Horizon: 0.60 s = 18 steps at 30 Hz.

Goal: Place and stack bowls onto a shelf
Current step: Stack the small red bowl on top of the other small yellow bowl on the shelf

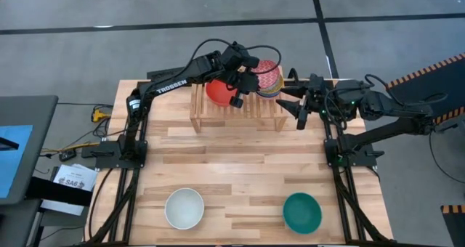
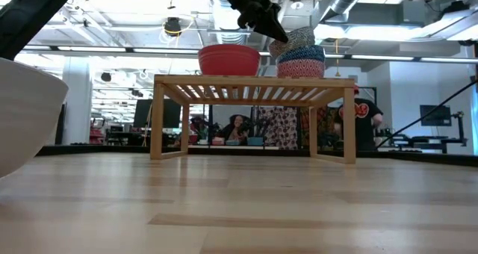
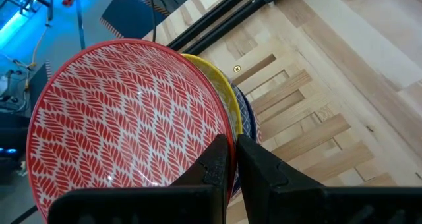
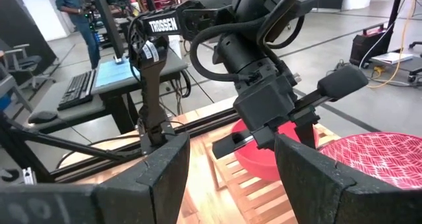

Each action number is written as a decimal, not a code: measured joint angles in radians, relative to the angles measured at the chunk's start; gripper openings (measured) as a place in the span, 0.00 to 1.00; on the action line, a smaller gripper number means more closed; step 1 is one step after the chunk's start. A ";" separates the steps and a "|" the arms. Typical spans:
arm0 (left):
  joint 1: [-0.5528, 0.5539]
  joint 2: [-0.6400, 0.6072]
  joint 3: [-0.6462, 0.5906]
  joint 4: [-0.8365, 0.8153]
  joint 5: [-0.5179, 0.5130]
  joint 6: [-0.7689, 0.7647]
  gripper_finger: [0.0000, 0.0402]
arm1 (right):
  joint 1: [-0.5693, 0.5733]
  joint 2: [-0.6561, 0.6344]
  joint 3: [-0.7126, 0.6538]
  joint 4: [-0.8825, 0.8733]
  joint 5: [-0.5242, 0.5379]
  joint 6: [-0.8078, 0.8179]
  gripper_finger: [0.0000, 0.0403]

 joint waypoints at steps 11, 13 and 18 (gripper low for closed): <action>0.000 0.000 0.000 0.000 -0.001 0.007 0.03 | 0.000 0.000 0.000 0.007 0.001 0.035 0.62; 0.000 0.000 0.000 0.000 -0.001 0.012 0.03 | 0.000 0.000 0.000 0.019 0.002 0.035 0.62; 0.000 0.000 0.000 0.000 0.000 0.016 0.03 | 0.000 0.000 0.000 0.040 0.004 0.034 0.62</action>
